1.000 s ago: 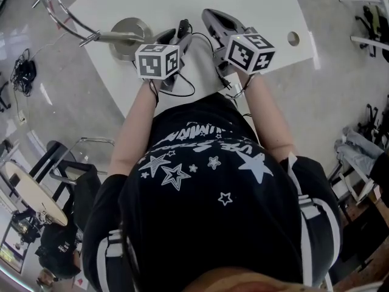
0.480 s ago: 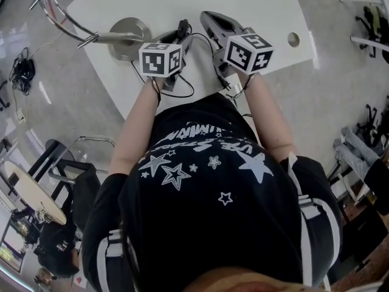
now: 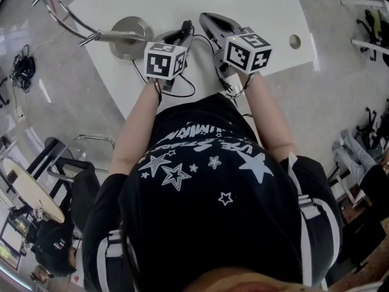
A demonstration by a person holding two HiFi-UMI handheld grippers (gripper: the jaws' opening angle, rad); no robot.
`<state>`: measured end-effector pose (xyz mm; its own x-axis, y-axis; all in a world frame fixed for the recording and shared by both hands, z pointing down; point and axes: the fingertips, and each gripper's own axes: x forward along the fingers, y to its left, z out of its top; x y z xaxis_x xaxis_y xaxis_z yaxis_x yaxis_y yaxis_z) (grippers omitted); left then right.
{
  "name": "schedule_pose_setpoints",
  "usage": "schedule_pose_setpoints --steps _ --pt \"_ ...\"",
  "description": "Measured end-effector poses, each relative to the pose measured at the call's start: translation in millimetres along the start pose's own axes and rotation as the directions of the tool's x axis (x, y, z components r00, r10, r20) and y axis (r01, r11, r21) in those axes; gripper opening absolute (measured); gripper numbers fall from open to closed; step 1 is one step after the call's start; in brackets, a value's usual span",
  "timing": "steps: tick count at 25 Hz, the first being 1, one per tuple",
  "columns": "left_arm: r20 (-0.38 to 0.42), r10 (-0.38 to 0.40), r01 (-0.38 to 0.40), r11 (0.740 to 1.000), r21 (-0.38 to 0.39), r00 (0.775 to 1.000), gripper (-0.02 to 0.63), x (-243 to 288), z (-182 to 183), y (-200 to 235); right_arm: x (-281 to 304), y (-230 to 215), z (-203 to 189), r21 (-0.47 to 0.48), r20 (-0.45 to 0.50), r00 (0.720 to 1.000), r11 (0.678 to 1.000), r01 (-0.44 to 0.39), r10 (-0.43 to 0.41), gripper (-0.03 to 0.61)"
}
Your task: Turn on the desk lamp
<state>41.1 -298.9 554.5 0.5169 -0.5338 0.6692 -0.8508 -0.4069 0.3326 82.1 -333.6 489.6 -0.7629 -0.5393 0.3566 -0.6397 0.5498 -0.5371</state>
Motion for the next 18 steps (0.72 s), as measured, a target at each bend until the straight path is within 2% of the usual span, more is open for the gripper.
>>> schedule_pose_setpoints --steps 5,10,12,16,18 --pt "-0.010 0.007 -0.006 1.000 0.007 1.000 0.138 -2 -5 2 6 5 -13 -0.020 -0.043 0.999 1.000 -0.017 0.016 0.006" --pt "-0.009 0.011 -0.011 0.999 0.031 1.000 0.138 -6 -4 -1 10 18 -24 -0.085 -0.121 0.991 0.994 -0.066 0.056 0.006" --pt "-0.012 0.011 -0.011 0.999 0.045 1.000 0.138 -7 -4 -4 12 23 -30 -0.135 -0.172 0.983 0.987 -0.088 0.064 0.006" --pt "-0.011 0.012 -0.011 0.997 0.075 1.000 0.138 -10 -5 -10 15 30 -41 -0.283 -0.253 0.967 0.954 -0.096 0.023 0.005" --pt "-0.010 0.010 -0.009 0.996 0.089 1.000 0.138 -11 -6 -13 18 34 -47 -0.316 -0.280 0.960 0.942 -0.113 0.021 0.005"
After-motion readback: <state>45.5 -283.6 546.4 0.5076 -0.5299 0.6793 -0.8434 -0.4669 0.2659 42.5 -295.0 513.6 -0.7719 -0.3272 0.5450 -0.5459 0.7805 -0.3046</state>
